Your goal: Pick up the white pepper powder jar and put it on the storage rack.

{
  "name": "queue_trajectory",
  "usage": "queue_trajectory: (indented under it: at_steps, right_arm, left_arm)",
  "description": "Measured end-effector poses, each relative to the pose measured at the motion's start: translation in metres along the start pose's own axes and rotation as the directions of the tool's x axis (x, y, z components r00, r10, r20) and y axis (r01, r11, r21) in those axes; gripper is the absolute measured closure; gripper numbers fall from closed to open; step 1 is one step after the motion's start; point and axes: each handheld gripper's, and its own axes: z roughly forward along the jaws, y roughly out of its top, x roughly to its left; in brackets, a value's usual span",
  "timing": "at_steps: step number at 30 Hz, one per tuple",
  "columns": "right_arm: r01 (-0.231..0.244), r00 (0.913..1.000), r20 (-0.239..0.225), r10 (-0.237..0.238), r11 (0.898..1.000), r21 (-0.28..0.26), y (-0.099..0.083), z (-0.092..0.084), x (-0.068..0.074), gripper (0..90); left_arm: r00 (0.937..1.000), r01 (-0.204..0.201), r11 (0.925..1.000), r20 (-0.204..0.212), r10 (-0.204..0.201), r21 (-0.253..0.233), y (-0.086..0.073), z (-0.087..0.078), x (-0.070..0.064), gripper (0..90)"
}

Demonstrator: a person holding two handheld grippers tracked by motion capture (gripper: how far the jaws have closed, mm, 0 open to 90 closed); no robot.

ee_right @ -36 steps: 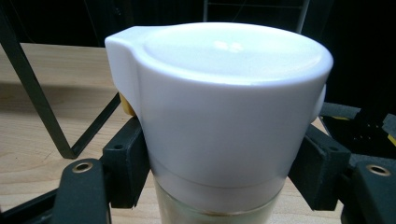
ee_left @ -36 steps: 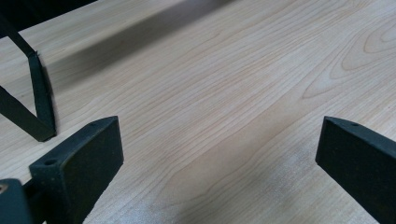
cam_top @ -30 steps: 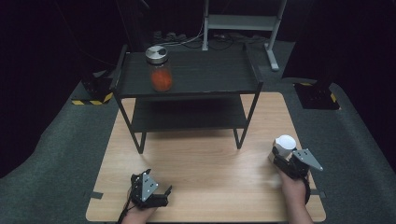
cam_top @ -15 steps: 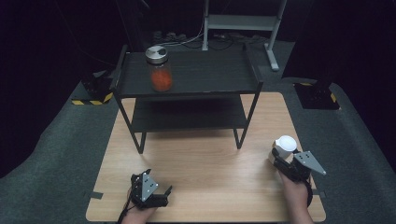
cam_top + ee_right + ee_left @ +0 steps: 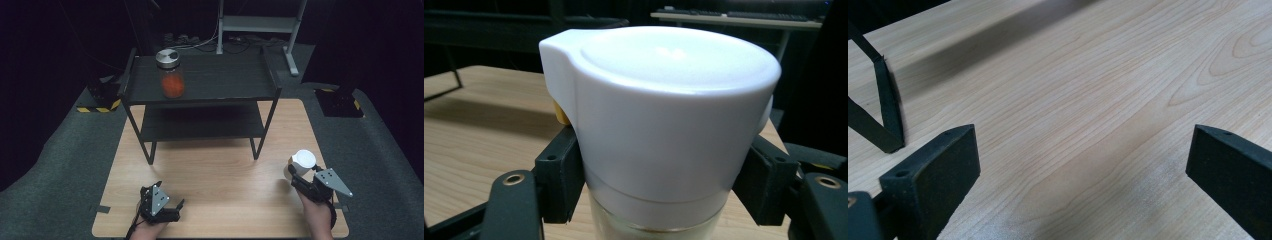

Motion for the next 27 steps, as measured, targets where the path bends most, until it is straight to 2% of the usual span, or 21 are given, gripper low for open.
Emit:
queue_trajectory:
  at_steps: [13,27]
  right_arm:
    - [0.03,0.9946,-0.097,-0.037,0.997,-0.07,0.015,-0.017,0.015,30.0]
    - [0.043,0.9845,-0.162,-0.068,0.987,-0.153,0.033,-0.023,0.029,30.0]
  left_arm:
    - [1.0,0.006,1.0,-0.001,-0.006,-0.002,-0.001,0.0,0.0,0.9]
    - [1.0,0.006,1.0,0.005,-0.006,-0.004,-0.001,0.0,0.001,0.9]
